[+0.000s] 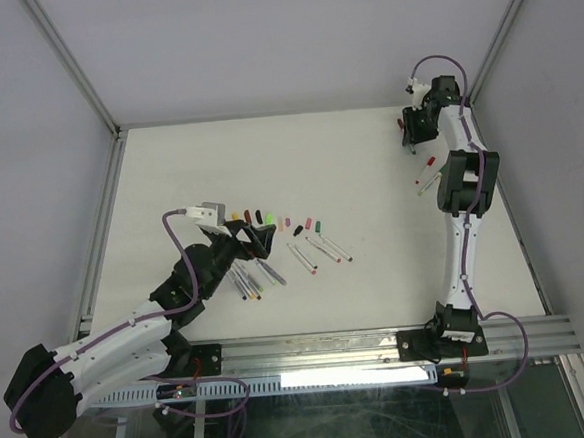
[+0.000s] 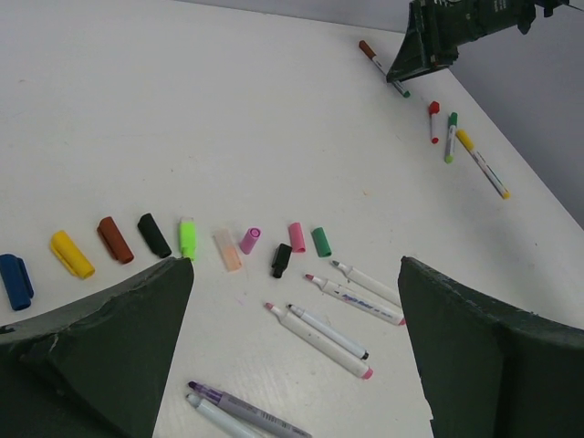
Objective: Open the pen caps
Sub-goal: Pick up the pen from the center of the board.
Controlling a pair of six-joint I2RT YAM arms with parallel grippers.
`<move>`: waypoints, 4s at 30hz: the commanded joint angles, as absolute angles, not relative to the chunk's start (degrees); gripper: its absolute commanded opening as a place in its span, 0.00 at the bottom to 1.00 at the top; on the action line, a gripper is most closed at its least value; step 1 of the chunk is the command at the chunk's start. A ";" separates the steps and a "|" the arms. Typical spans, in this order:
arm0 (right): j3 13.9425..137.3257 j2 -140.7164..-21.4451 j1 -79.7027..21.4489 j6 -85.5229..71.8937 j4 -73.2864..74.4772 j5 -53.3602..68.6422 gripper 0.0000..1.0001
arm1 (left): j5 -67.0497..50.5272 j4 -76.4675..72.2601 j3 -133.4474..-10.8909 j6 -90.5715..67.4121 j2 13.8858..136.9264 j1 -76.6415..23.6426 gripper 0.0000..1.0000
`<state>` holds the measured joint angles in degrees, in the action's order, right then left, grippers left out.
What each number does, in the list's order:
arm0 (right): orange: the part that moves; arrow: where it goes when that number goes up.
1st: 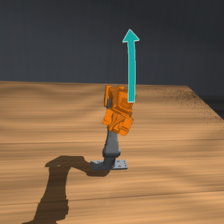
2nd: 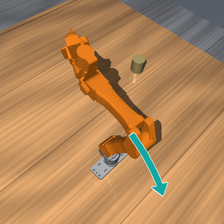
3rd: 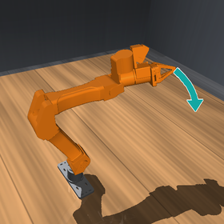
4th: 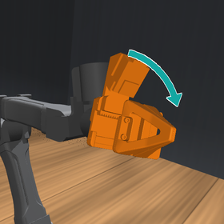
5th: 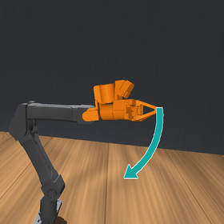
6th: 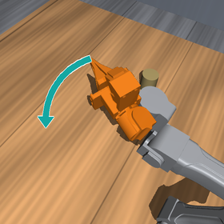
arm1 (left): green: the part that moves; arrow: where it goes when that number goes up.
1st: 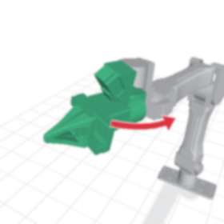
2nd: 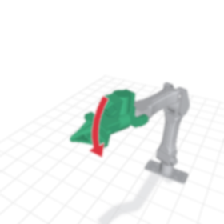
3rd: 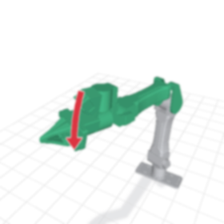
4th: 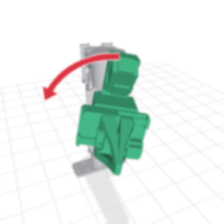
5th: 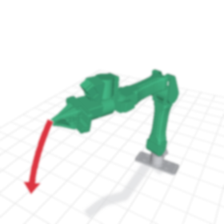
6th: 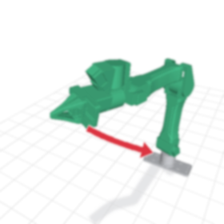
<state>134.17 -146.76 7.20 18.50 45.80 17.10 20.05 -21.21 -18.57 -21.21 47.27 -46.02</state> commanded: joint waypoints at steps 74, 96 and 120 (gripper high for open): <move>77.73 -112.90 -14.26 27.69 35.38 3.29 0.21 | 10.67 -27.13 -17.03 -29.94 44.81 -45.62 0.99; 73.87 -107.32 -14.68 27.04 32.24 5.84 0.00 | 2.71 -40.78 -15.32 -37.85 51.49 -45.62 0.99; 71.71 -102.70 -8.46 21.01 33.88 33.64 0.00 | 1.16 -61.44 -33.62 -51.51 91.65 -45.64 0.92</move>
<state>71.64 -105.49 -9.34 22.31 34.13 27.16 -1.63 -57.19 -28.88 -48.69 87.66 -46.02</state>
